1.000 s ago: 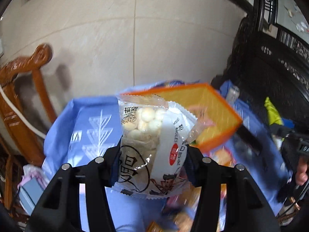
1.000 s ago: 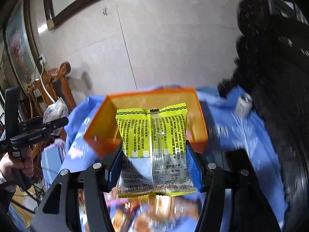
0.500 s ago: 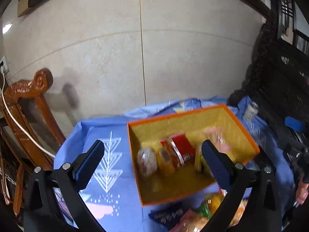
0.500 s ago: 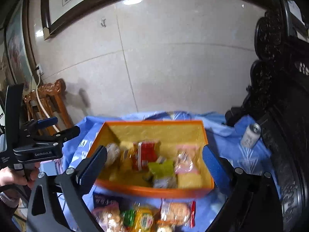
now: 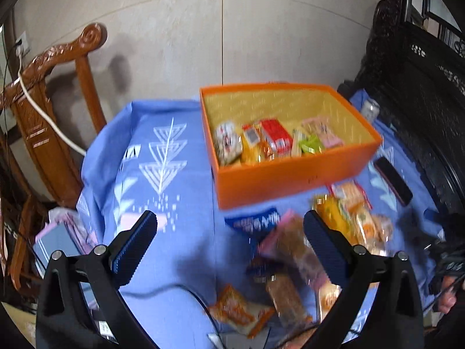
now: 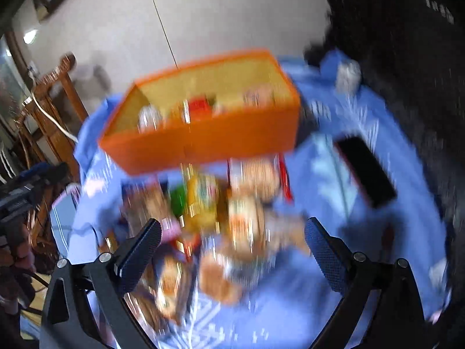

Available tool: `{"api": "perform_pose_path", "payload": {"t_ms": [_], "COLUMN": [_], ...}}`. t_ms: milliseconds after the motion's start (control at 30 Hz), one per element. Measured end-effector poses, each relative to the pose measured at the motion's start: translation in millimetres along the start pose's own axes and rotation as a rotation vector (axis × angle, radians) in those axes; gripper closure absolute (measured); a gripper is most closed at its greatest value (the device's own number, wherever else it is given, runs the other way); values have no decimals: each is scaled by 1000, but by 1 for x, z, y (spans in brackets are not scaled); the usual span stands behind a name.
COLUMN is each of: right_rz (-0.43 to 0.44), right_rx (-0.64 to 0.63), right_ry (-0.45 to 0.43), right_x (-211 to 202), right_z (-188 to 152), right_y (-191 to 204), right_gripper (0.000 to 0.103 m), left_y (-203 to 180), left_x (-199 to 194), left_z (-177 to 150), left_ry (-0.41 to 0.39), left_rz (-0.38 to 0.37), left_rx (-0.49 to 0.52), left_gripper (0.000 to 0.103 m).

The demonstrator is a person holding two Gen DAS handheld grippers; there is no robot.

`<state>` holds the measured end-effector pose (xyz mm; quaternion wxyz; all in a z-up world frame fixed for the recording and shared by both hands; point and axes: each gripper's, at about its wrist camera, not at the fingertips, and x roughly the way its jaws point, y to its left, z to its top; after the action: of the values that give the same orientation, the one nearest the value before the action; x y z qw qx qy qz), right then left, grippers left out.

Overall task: Organize snacks
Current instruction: 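Grasp the pink biscuit bag with the left tool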

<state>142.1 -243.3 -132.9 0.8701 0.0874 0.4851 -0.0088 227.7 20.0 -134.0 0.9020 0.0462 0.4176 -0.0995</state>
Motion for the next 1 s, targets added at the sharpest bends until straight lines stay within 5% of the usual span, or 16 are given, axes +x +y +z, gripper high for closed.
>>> {"api": "perform_pose_path", "payload": {"t_ms": [267, 633, 700, 800, 1000], "right_rz": [-20, -52, -55, -19, 40], "right_rx": [104, 143, 141, 129, 134], "right_ry": [171, 254, 239, 245, 210], "right_x": [44, 81, 80, 83, 63], "right_z": [-31, -41, -41, -41, -40], "right_y": [0, 8, 7, 5, -2], "right_gripper": [4, 6, 32, 49, 50], "left_y": [7, 4, 1, -8, -41], "left_x": [-9, -11, -8, -2, 15], "left_z": [-33, -40, -40, -40, -40], "left_ry": [40, 67, 73, 84, 73], "left_rz": [-5, -9, -13, -22, -48], "left_rx": [-40, -52, -47, -21, 110], "left_gripper": [4, 4, 4, 4, 4]}}
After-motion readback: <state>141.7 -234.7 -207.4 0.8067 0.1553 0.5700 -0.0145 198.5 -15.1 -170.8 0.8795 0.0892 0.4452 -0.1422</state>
